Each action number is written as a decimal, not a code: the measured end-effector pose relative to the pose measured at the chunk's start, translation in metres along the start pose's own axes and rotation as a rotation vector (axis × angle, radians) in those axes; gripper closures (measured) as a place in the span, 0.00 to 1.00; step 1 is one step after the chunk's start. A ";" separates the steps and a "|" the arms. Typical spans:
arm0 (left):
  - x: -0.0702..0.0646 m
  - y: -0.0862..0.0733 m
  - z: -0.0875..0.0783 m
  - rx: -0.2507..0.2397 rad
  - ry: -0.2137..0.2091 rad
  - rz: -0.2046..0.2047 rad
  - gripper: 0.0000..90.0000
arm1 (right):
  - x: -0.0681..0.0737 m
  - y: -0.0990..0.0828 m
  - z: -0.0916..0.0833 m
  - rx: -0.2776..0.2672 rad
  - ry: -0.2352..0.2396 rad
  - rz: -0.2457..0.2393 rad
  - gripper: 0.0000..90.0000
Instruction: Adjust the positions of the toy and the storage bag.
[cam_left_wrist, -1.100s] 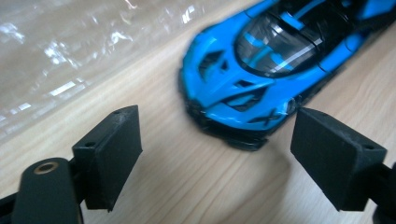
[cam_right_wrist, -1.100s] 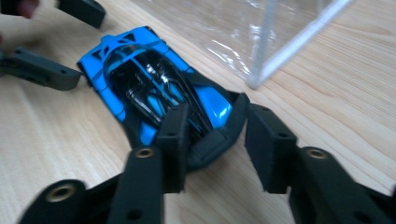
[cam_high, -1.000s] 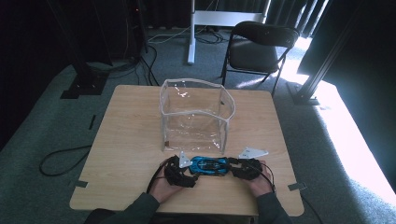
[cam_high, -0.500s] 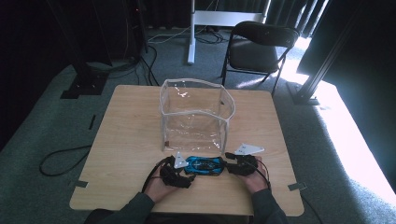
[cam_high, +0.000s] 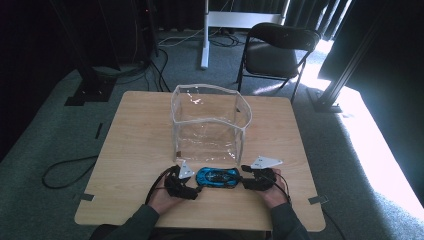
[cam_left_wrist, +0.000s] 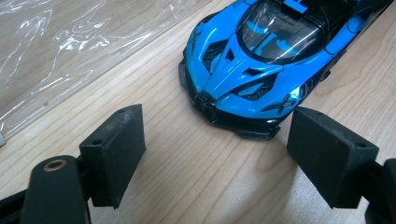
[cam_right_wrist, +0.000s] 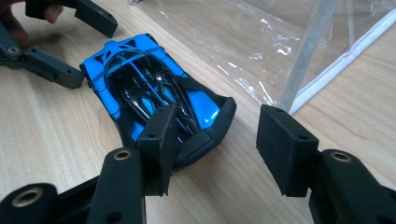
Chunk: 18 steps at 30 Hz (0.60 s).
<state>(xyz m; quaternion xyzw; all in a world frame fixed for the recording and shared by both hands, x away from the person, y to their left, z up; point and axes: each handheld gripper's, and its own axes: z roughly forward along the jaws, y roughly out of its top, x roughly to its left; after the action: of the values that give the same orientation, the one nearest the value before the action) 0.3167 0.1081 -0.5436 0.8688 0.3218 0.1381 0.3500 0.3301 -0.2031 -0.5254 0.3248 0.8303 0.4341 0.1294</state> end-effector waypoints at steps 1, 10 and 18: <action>0.000 0.000 0.000 -0.001 -0.001 -0.001 0.22 | 0.000 0.001 -0.001 -0.005 -0.008 0.003 0.47; 0.000 -0.001 0.000 -0.008 0.002 -0.001 0.21 | 0.001 -0.001 0.004 0.022 0.055 0.004 0.40; -0.001 -0.002 0.000 -0.013 0.006 -0.005 0.21 | -0.002 -0.001 0.004 0.019 0.093 0.012 0.45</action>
<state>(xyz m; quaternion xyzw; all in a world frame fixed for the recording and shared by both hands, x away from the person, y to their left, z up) 0.3155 0.1086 -0.5450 0.8653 0.3242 0.1421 0.3549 0.3330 -0.2018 -0.5288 0.3103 0.8375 0.4416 0.0853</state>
